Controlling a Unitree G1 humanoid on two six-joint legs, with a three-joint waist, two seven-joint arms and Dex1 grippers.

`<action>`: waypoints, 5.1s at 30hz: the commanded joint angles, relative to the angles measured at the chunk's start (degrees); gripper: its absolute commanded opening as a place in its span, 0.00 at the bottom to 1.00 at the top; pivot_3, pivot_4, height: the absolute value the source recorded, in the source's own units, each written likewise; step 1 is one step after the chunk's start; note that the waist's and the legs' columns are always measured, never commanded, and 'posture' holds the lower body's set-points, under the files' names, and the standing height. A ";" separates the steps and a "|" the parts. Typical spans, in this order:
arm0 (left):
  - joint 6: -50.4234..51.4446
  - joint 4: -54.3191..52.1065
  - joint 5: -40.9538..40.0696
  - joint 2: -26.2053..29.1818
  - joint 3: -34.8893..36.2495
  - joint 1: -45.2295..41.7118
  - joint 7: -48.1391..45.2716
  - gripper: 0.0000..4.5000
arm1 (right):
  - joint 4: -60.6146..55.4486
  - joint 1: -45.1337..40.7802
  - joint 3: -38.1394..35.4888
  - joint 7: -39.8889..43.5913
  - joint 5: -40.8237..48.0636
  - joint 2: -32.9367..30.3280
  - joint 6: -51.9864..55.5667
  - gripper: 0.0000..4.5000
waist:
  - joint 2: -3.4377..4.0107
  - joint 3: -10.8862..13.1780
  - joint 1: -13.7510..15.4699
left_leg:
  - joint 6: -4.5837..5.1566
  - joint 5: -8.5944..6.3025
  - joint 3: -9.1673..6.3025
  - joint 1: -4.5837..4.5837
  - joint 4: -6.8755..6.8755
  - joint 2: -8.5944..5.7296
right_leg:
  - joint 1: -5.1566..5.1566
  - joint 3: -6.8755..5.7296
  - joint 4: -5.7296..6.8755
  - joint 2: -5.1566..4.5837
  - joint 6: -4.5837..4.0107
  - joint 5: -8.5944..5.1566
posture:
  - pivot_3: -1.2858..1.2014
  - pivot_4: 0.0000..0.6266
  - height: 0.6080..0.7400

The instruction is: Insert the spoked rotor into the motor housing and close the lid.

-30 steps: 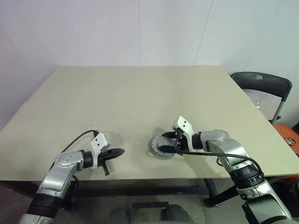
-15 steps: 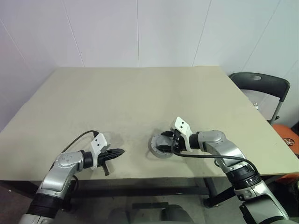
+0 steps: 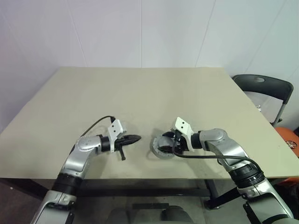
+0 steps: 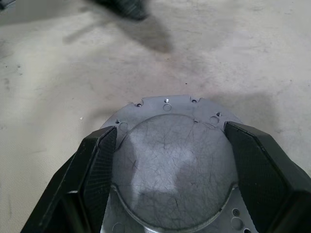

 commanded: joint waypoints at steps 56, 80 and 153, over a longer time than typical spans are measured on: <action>-9.00 18.58 10.12 -8.20 -10.63 -6.09 -7.79 0.00 | 5.71 -0.11 -14.56 6.37 12.69 -4.11 11.49 1.00 | 0.13 -0.70 0.11 | 0.02 -0.04 -0.15 0.07 -0.25 -0.07 | 0.18 -0.04 -0.32 -0.04 0.02 -0.03 | 0.52 0.00 1.00; -9.47 18.31 11.05 -8.13 -10.55 -6.34 -8.44 0.00 | 0.02 1.29 -14.07 3.61 24.63 2.61 31.99 1.00 | -0.27 -1.07 -0.36 | 2.85 -3.43 5.87 -0.08 1.92 0.25 | -1.67 6.07 -1.14 0.78 -0.98 0.67 | 0.52 0.00 1.00; -11.18 17.42 3.29 -14.52 -2.36 -8.15 -4.95 0.00 | 11.55 3.16 -3.79 8.53 12.57 -5.72 12.22 1.00 | -0.12 -1.04 -1.60 | 2.48 -3.19 2.42 0.06 2.10 -0.63 | -0.54 4.98 -0.14 1.31 0.70 -0.26 | 0.52 0.00 1.00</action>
